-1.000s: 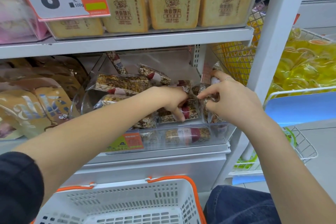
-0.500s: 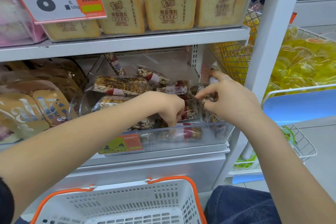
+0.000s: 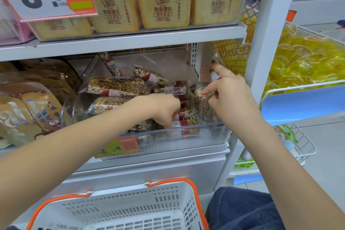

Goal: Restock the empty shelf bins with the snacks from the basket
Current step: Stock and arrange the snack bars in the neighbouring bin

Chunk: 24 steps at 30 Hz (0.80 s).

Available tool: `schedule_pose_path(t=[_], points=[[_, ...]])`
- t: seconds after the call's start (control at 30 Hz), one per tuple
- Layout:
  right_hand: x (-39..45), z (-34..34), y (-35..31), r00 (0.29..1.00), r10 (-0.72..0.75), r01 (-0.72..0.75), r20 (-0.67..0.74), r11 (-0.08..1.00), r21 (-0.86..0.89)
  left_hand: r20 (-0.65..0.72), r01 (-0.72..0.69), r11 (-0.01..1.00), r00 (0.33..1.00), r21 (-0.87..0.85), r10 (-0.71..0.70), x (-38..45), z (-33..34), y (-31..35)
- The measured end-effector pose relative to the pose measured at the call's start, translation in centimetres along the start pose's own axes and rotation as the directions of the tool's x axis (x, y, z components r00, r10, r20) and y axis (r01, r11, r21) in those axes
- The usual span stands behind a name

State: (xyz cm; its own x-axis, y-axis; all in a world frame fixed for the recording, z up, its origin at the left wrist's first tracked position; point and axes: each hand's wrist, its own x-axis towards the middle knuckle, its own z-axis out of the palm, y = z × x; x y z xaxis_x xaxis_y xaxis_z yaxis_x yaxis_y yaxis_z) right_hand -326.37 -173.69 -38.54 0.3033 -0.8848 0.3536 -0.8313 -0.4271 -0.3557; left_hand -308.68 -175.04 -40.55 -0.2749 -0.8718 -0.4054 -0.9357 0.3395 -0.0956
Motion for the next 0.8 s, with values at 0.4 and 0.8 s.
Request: schedule_pose_path(t=[0.4, 0.8], points=[[-0.4, -0.3, -0.6, 0.999, 0.025, -0.024, 0.027, 0.998, -0.052, 0.232, 0.062, 0.998, 0.971, -0.025, -0.054, 0.1, -2.0, -1.0], [-0.3, -0.3, -0.3, 0.999, 0.013, -0.013, 0.031, 1.000, -0.020, -0.020, 0.103, 0.981, 0.994, -0.166, -0.108, 3.4, -2.8, -3.6]])
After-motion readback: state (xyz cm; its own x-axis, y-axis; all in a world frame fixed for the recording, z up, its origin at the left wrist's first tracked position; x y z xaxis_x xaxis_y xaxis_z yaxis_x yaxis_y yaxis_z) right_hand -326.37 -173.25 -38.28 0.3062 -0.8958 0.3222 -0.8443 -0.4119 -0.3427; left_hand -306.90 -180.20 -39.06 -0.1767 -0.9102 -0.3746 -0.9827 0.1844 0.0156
